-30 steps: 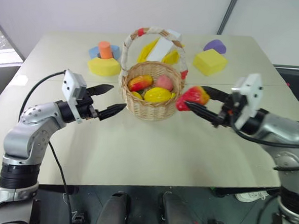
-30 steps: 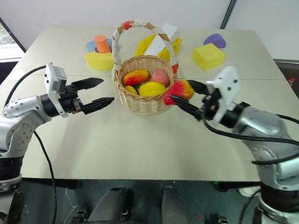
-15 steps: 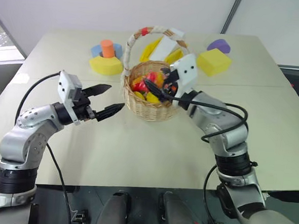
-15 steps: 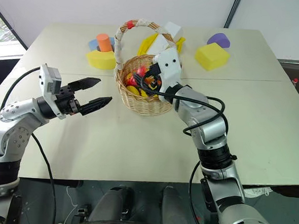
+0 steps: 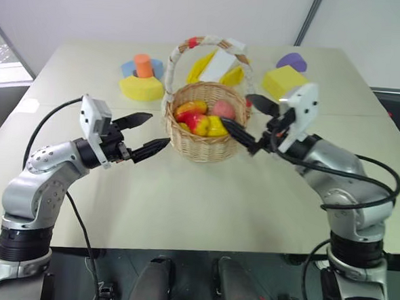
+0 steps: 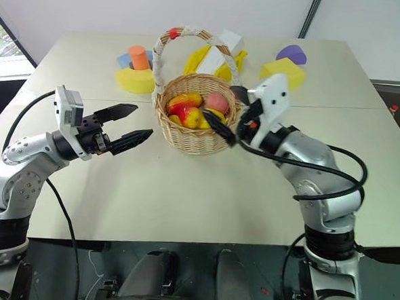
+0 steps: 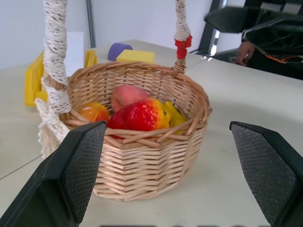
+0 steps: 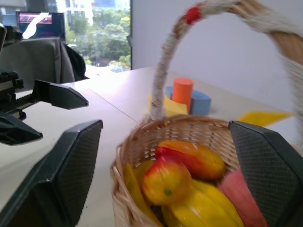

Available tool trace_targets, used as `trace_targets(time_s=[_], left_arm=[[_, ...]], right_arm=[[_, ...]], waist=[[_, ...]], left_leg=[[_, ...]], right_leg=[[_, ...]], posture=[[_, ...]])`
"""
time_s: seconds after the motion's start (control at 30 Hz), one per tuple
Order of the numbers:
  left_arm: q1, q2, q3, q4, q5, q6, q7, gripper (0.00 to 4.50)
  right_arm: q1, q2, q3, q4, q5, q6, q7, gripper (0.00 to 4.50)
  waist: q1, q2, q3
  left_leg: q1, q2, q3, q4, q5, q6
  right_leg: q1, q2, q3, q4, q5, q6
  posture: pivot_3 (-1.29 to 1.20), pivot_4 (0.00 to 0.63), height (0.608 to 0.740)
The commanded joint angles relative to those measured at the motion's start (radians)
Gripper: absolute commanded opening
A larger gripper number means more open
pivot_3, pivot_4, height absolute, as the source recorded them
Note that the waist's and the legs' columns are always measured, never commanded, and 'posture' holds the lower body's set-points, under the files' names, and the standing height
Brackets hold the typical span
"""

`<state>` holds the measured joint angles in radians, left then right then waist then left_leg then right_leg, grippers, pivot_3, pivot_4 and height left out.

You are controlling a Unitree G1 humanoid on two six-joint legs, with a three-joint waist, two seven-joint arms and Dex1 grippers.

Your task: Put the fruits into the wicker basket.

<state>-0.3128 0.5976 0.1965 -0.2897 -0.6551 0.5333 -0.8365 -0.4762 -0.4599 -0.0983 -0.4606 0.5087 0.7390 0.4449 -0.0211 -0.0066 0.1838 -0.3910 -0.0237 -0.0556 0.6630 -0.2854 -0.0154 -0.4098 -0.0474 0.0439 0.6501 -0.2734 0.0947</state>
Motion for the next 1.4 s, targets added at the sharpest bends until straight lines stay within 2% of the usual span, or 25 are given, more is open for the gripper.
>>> trace_targets(time_s=[0.03, 0.2, 0.3, 0.53, 0.8, 0.97, 1.1, 1.23, 1.4], left_arm=[[-0.031, -0.011, -0.014, -0.005, -0.006, -0.020, -0.006, 4.50], [-0.050, -0.022, -0.028, -0.001, -0.002, -0.023, -0.007, 4.50], [-0.046, -0.024, -0.028, -0.015, -0.007, -0.019, -0.005, 4.50], [-0.030, -0.036, -0.028, -0.035, -0.008, -0.022, 0.008, 4.50], [-0.038, -0.046, -0.041, -0.024, -0.001, -0.027, 0.003, 4.50], [-0.044, -0.046, -0.042, -0.018, -0.002, -0.031, 0.001, 4.50], [-0.048, -0.043, -0.047, -0.006, -0.003, -0.035, -0.010, 4.50], [-0.071, -0.051, -0.063, 0.020, 0.004, -0.044, -0.022, 4.50], [-0.103, -0.069, -0.085, 0.046, 0.014, -0.053, -0.031, 4.50]], right_arm=[[-0.042, 0.034, 0.006, 0.074, -0.059, -0.050, -0.061, 4.43], [-0.119, 0.106, 0.015, 0.282, -0.144, -0.169, -0.110, 4.43], [-0.144, 0.120, 0.016, 0.343, -0.157, -0.204, -0.099, 3.62], [-0.150, 0.135, 0.017, 0.343, -0.139, -0.219, -0.059, 0.05], [-0.136, 0.130, -0.014, 0.293, -0.138, -0.234, -0.073, 0.05], [-0.099, 0.049, -0.126, 0.207, -0.118, -0.217, -0.088, 0.05], [-0.023, -0.072, -0.270, 0.164, -0.094, -0.208, -0.070, 0.05], [0.057, -0.166, -0.392, 0.232, -0.120, -0.228, -0.081, 0.05], [0.079, -0.207, -0.502, 0.376, -0.156, -0.267, -0.158, 0.05]], waist=[[-0.003, 0.000, 0.000], [-0.009, 0.000, 0.000], [-0.010, 0.000, 0.000], [-0.001, 0.000, 0.000], [0.003, 0.000, 0.000], [0.009, 0.001, 0.000], [0.013, 0.001, 0.000], [0.009, 0.001, 0.000], [0.002, 0.001, 0.001]], left_leg=[[0.000, 0.000, 0.000, 0.000, 0.000, 0.000], [0.000, 0.001, 0.000, 0.000, 0.001, -0.001], [-0.001, 0.000, 0.000, 0.000, 0.001, -0.001], [-0.001, 0.000, 0.000, 0.000, 0.000, -0.001], [-0.001, 0.000, 0.000, 0.000, 0.000, -0.001], [-0.002, 0.000, 0.000, 0.000, 0.000, -0.001], [-0.003, -0.001, -0.001, 0.000, 0.000, 0.000], [-0.003, -0.001, 0.000, 0.000, 0.000, 0.000], [-0.001, 0.000, 0.003, 0.000, 0.000, 0.001]], right_leg=[[0.000, 0.001, 0.000, 0.001, 0.000, 0.000], [-0.001, 0.002, 0.000, 0.002, 0.000, 0.000], [-0.001, 0.001, 0.000, 0.002, 0.000, 0.000], [-0.002, 0.001, 0.000, 0.001, 0.000, 0.000], [-0.002, 0.001, 0.000, 0.001, 0.000, 0.000], [-0.003, 0.000, 0.000, 0.001, 0.000, 0.000], [-0.001, -0.001, -0.001, -0.001, 0.000, 0.000], [-0.001, 0.000, -0.001, -0.001, 0.000, 0.000], [-0.001, 0.001, 0.001, 0.000, 0.000, 0.000]], posture=[[0.00, 0.150, 0.740], [0.00, 0.150, 0.740], [0.00, 0.150, 0.740], [0.00, 0.150, 0.740], [0.00, 0.150, 0.740], [0.00, 0.150, 0.740], [0.00, 0.150, 0.740], [0.00, 0.150, 0.740], [0.00, 0.150, 0.740]])
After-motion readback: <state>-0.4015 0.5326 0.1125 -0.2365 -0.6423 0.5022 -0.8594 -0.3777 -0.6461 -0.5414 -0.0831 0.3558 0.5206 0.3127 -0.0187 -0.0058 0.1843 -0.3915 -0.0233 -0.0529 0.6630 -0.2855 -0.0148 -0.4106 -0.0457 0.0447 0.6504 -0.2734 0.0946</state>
